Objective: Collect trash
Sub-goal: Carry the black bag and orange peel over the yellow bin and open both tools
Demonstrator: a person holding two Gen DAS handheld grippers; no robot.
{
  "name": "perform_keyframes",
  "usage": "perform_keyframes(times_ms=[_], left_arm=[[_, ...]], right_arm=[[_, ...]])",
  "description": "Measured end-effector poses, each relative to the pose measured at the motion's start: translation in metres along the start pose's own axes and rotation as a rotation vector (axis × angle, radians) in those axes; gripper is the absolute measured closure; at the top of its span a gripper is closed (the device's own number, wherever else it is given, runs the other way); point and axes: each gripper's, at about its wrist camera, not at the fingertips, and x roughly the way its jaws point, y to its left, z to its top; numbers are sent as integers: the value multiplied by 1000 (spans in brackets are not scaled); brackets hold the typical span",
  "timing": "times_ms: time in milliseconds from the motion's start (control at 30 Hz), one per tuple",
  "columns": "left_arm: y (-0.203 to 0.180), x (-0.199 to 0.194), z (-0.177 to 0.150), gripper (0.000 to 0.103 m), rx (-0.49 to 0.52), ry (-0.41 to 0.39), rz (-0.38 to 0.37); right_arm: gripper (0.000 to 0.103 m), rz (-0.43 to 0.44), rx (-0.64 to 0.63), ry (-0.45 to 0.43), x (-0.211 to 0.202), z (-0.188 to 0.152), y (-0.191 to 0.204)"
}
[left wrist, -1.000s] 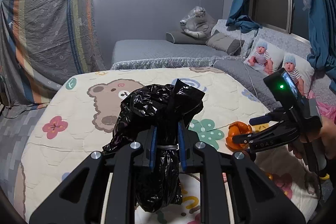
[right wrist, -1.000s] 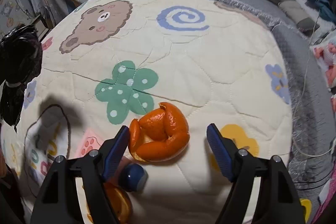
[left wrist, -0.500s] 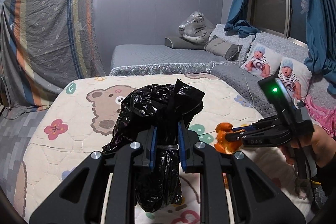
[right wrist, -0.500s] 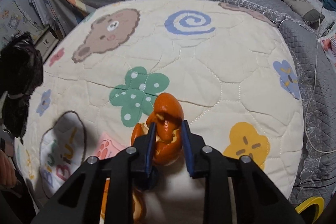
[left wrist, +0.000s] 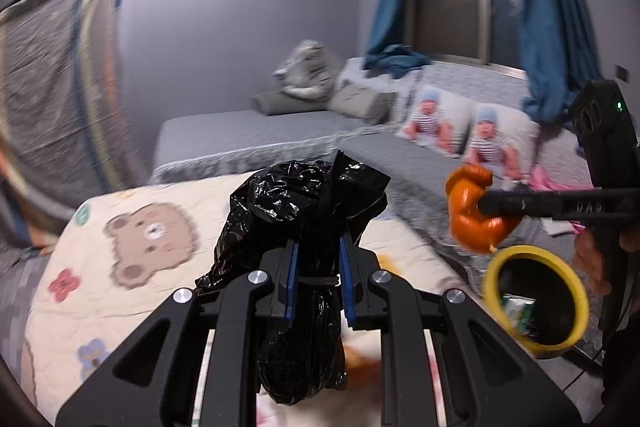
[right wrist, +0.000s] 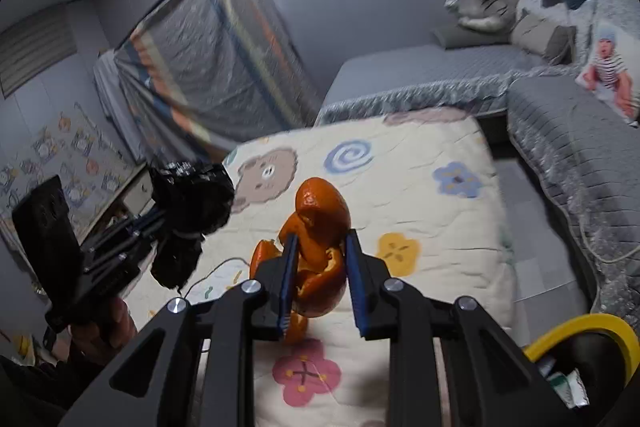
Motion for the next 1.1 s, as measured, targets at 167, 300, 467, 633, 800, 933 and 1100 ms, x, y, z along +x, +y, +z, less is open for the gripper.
perform_keyframes(times_ms=[167,300,467,633,800,933,1100], left_arm=[[-58,0,11,87,75,-24,-107],[-109,3,17,87,151,-37,-191],[-163,12,19,87,232,-51,-270],[-197,25,19,87,272,-45,-325],[-224,41,16,87,296,-21,-358],[-239,59,13,86,296,15,-373],[-249,86,2,86,290,85,-394]], right_arm=[[81,-126,76,-84,-56,-12,-47],[81,-249,178,-81,-76,-38,-96],[81,-412,237,-84,-88,-72,-128],[81,-537,281,-72,-97,-109,-155],[81,-565,332,-37,-99,-138,-180],[81,-605,330,-29,-99,-147,-184],[80,-655,296,-20,-98,-153,-183]])
